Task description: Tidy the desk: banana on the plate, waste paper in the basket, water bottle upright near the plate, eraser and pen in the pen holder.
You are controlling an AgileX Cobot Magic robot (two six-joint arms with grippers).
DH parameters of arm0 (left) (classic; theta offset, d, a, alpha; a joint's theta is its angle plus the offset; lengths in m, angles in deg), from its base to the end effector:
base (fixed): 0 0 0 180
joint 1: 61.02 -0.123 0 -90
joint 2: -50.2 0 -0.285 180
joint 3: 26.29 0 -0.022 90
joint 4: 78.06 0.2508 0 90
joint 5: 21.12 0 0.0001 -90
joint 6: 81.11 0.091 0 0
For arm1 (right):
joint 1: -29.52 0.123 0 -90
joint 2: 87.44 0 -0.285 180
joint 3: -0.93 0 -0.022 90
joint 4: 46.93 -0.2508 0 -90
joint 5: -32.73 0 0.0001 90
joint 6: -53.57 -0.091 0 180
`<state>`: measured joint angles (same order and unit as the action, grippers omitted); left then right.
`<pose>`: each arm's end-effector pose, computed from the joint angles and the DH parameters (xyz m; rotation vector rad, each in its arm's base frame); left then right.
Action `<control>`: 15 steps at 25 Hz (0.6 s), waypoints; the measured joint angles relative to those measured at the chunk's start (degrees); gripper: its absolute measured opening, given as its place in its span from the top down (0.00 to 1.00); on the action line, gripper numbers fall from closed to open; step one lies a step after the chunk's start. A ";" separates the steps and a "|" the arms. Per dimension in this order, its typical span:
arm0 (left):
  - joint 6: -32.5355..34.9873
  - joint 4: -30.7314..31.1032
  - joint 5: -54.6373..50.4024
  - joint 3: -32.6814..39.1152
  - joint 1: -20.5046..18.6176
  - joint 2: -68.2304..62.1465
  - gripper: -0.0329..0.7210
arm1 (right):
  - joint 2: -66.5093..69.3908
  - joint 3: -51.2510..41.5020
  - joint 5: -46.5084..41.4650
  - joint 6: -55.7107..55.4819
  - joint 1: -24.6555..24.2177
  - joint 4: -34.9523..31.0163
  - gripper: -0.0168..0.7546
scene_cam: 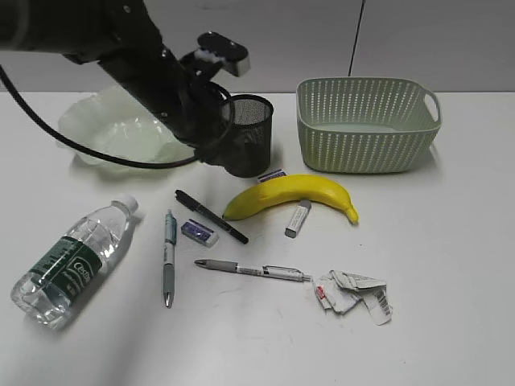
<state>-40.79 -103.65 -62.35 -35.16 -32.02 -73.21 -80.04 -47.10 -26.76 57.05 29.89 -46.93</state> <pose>0.3669 -0.2331 0.1991 1.1981 2.3755 -0.4329 -0.0061 0.0000 0.2817 -0.0674 2.0048 -0.0347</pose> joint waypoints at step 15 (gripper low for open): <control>3.42 4.40 3.05 -4.18 5.86 -9.52 0.28 | 0.00 0.00 0.00 0.00 0.00 0.00 0.54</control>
<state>-37.38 -99.25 -59.30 -39.35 -26.15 -82.73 -80.04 -47.10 -26.76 57.05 29.89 -46.93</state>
